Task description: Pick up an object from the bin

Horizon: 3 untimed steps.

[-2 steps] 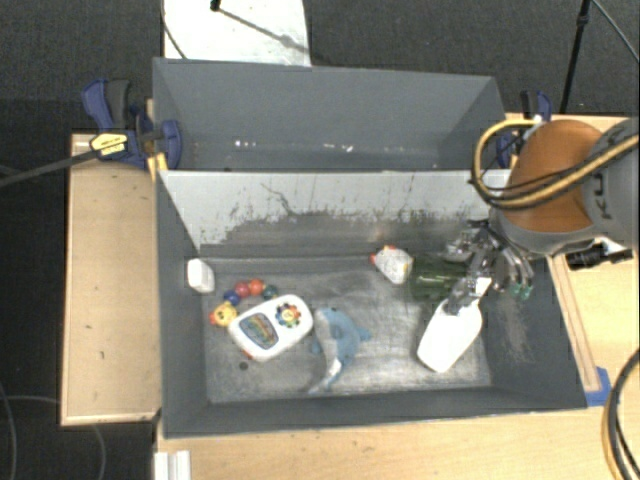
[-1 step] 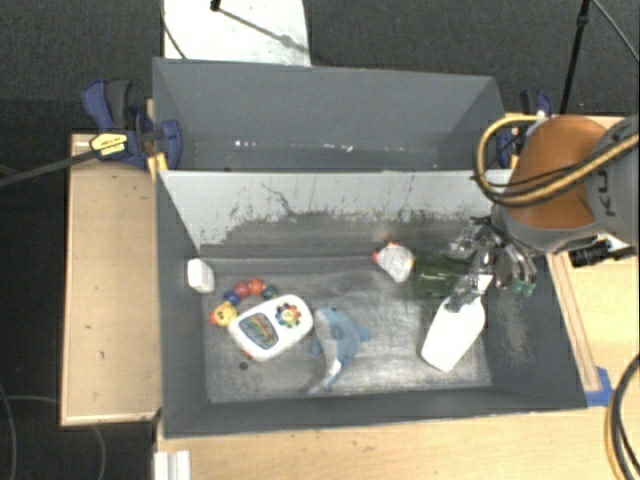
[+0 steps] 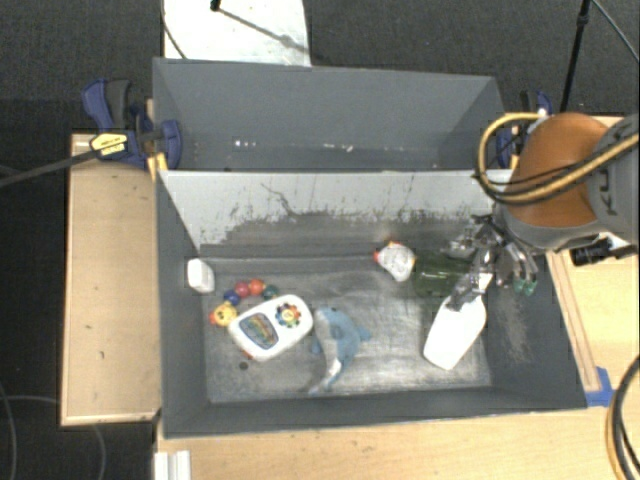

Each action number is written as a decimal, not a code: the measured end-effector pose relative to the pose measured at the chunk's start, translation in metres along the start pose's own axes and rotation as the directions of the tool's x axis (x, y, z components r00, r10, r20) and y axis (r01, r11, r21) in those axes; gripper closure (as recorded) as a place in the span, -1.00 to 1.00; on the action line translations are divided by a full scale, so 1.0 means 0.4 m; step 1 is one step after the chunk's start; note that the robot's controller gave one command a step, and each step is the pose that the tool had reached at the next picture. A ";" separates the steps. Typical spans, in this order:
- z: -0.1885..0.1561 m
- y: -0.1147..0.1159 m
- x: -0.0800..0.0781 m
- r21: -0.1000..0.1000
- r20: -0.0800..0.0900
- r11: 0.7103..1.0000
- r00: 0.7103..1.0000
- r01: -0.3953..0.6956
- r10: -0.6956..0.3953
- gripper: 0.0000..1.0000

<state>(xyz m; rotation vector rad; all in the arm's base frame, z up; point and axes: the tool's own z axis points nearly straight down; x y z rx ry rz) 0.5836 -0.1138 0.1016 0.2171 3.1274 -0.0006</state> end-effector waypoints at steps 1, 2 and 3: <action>-0.004 0.000 0.000 0.000 -0.001 1.000 1.000 0.000 0.000 1.00; -0.018 0.000 0.004 -0.001 -0.008 1.000 1.000 0.001 -0.001 1.00; -0.062 0.001 0.006 -0.001 -0.011 1.000 1.000 0.001 -0.001 1.00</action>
Offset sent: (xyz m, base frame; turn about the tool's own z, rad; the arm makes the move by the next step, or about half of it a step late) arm -0.0001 0.0001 0.0601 0.0000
